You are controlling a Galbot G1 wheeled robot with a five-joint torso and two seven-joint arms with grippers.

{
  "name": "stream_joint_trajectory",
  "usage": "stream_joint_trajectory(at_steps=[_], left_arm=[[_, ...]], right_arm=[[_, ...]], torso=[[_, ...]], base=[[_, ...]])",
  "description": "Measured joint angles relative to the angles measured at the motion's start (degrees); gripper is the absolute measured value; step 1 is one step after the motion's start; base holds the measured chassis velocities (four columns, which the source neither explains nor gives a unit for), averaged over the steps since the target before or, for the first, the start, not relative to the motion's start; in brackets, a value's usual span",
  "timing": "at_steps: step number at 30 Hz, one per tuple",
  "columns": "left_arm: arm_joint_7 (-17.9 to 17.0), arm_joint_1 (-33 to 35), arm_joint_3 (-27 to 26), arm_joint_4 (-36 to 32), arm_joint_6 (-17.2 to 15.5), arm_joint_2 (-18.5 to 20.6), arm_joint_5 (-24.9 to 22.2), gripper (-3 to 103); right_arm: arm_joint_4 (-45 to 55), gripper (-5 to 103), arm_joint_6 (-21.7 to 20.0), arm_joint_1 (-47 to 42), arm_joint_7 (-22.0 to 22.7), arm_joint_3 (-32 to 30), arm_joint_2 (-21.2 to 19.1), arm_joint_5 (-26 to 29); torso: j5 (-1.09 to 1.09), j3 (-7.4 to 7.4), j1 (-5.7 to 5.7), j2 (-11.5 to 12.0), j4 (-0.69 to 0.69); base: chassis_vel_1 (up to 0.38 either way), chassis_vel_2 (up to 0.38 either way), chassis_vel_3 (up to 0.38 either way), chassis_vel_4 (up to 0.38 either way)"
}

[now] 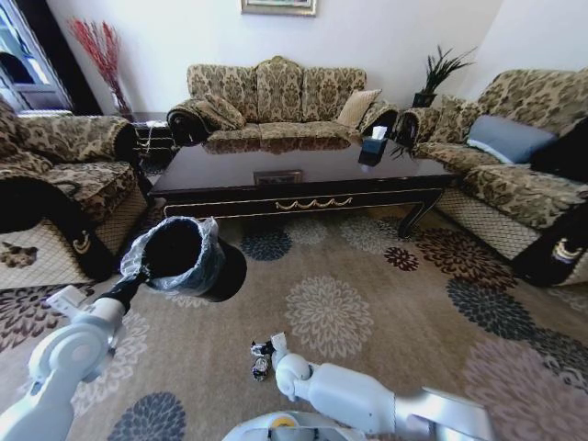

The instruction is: Move to the front of the table and pick up the trash from the floor, then place it into the trash bin.

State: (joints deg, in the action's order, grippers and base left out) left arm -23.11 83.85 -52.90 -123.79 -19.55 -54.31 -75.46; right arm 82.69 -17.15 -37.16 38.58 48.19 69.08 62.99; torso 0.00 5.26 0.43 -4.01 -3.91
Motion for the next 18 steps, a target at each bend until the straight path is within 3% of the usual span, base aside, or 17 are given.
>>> stream_joint_trajectory(at_steps=[2, 6, 11, 18], left_arm=[[0.28, -0.26, 0.1, 0.35, 0.01, 0.0, 0.14, 3], [0.9, -0.1, 0.01, 0.93, 0.21, 0.33, 0.25, 3], [1.23, 0.12, -0.43, 1.29, 0.6, 0.47, 0.61, 3], [1.34, 0.5, -0.35, 0.66, 0.65, 0.04, 1.61, 3]], right_arm=[[0.24, 100, -1.74, 0.99, -3.25, 1.27, -0.94, 1.95], [-0.42, 100, -2.66, 2.31, -5.17, 4.23, -0.49, 3.46], [-1.94, 100, -4.48, 3.5, -3.08, 7.37, 1.71, 7.65], [-4.58, 100, -3.71, 3.54, -2.32, 8.04, 3.8, 8.05]], torso=[[0.0, 0.0, 0.0, 0.0, -0.01], [0.0, 0.0, 0.0, 0.0, -0.01], [0.0, 0.0, 0.0, 0.0, 0.02], [0.0, 0.0, 0.0, 0.0, 0.01]], base=[[0.0, 0.0, 0.0, 0.0], [0.0, 0.0, 0.0, 0.0], [0.0, 0.0, 0.0, 0.0], [0.0, 0.0, 0.0, 0.0]])
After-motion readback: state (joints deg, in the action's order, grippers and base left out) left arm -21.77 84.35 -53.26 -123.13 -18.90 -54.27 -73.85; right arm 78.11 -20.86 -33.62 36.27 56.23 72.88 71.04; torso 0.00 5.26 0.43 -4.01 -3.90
